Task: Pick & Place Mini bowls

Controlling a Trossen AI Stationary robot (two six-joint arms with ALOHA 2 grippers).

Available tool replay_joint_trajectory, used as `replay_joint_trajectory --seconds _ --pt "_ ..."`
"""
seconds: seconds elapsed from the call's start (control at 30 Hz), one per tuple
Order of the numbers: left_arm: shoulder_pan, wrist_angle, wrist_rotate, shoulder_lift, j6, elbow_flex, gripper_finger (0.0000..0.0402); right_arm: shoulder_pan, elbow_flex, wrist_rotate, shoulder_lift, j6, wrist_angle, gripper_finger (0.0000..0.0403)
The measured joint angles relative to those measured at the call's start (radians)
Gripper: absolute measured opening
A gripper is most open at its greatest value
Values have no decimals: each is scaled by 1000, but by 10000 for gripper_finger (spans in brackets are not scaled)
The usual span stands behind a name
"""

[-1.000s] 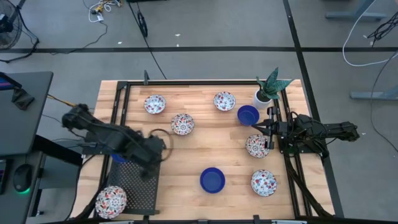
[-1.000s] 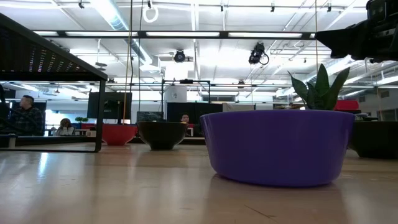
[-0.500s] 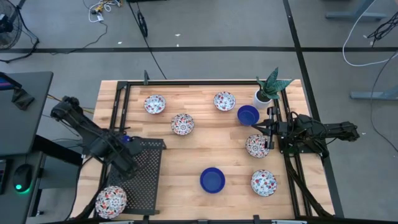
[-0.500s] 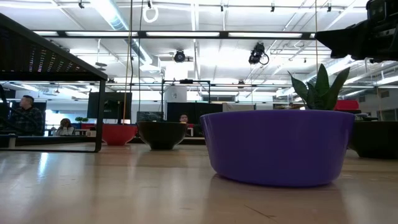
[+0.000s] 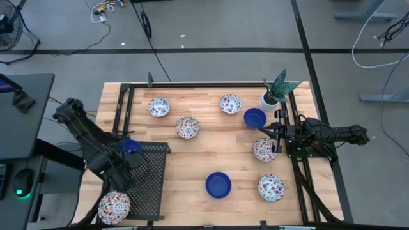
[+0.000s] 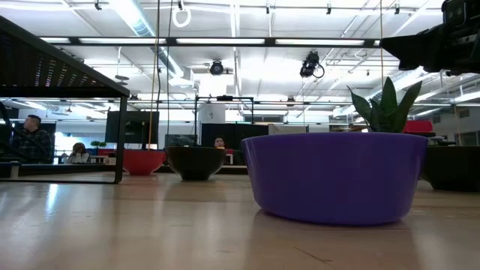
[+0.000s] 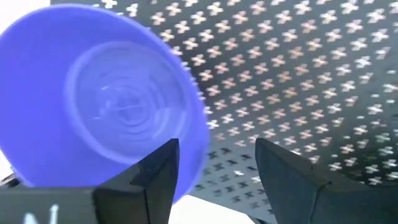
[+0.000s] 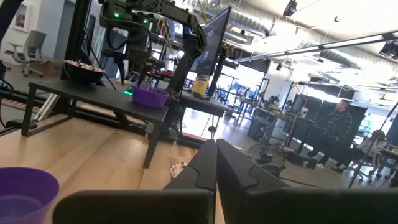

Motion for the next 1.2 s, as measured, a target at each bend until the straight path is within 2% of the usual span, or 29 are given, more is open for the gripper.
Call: replay_joint_trajectory --seconds 0.2,0.53,0.73,1.2 --pt "-16 81 34 0 -61 0 206 0 0 0 0 0 0 9" --pt "-52 148 169 0 -229 0 183 0 0 0 0 0 0 9" --pt "-67 206 196 0 -297 0 181 0 0 0 0 0 0 9" --pt "-64 183 232 -20 -320 0 181 0 0 0 0 0 0 9"
